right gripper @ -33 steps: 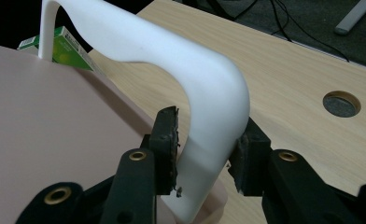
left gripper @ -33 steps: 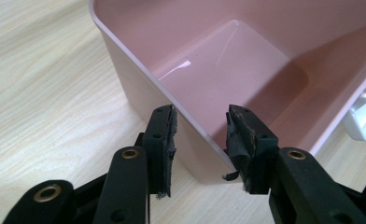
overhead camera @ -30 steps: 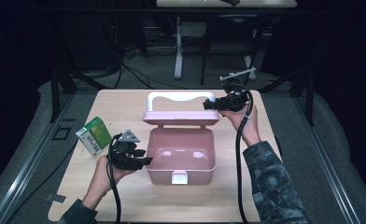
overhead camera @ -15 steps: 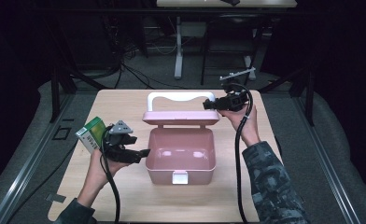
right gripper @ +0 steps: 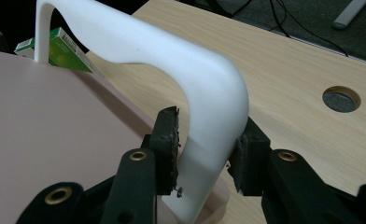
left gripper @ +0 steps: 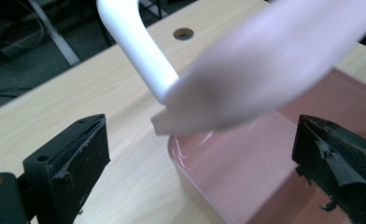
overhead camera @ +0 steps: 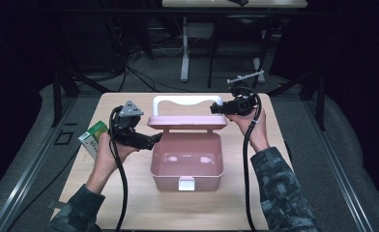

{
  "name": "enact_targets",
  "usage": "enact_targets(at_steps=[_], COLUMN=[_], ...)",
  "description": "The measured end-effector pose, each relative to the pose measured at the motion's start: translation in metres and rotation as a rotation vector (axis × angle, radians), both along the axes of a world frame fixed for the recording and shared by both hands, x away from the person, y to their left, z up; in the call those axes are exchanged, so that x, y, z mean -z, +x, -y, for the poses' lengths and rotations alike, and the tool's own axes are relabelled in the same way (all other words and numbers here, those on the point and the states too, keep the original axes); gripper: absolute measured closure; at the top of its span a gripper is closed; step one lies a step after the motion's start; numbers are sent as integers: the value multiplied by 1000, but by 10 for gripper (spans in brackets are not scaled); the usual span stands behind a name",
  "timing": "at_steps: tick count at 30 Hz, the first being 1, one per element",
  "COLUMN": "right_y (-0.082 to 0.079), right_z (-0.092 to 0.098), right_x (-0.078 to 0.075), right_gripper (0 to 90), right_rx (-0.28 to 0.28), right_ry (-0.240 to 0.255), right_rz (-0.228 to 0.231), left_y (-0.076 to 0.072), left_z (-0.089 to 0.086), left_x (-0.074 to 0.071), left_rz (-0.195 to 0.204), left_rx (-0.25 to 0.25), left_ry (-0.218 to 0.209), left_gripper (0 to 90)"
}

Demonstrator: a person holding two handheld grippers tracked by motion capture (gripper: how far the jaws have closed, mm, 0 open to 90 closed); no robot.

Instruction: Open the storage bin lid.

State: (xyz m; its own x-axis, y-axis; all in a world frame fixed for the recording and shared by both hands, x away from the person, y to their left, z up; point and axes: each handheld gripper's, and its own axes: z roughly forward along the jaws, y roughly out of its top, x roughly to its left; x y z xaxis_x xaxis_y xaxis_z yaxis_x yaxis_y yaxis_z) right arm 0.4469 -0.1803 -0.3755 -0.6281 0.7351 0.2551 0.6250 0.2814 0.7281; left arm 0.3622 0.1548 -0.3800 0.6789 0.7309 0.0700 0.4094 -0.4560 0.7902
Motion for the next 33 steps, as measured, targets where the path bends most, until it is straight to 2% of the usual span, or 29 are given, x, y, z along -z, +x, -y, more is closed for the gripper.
enact_targets(at_steps=[2, 5, 8, 15, 16, 20, 23, 27, 30, 33], right_y=[0, 0, 0, 0, 0, 0, 0, 0, -1, -1], right_z=[0, 0, 0, 0, 0, 0, -1, 0, 0, 1], right_x=[0, 0, 0, 0, 0, 1, 0, 0, 0, 1], right_gripper=[658, 658, 657, 653, 653, 650, 649, 653, 652, 651], right_rx=[0, 1, 2, 5, 6, 8, 6, 1, 2, 2], right_ry=[-1, -1, 1, 1, 1, 4, -6, -2, 2, 6], right_rz=[1, 2, 6, 13, 14, 19, 21, 25, 27, 28], left_y=[0, -2, -4, -6, -7, -7, -7, -2, 0, 0], left_z=[1, 3, 4, 8, 9, 11, 11, 13, 16, 19], left_x=[-5, -10, -13, -14, -14, -13, -11, -11, -10, -9], left_rz=[15, 56, 84, 112, 121, 146, 142, 138, 149, 160], left_rx=[4, 10, 12, 30, 33, 19, 17, 3, 4, -1], left_ry=[9, 25, 34, 49, 62, 92, 97, 101, 105, 129], left_gripper=[99, 264, 388, 563, 588, 631, 644, 584, 640, 675])
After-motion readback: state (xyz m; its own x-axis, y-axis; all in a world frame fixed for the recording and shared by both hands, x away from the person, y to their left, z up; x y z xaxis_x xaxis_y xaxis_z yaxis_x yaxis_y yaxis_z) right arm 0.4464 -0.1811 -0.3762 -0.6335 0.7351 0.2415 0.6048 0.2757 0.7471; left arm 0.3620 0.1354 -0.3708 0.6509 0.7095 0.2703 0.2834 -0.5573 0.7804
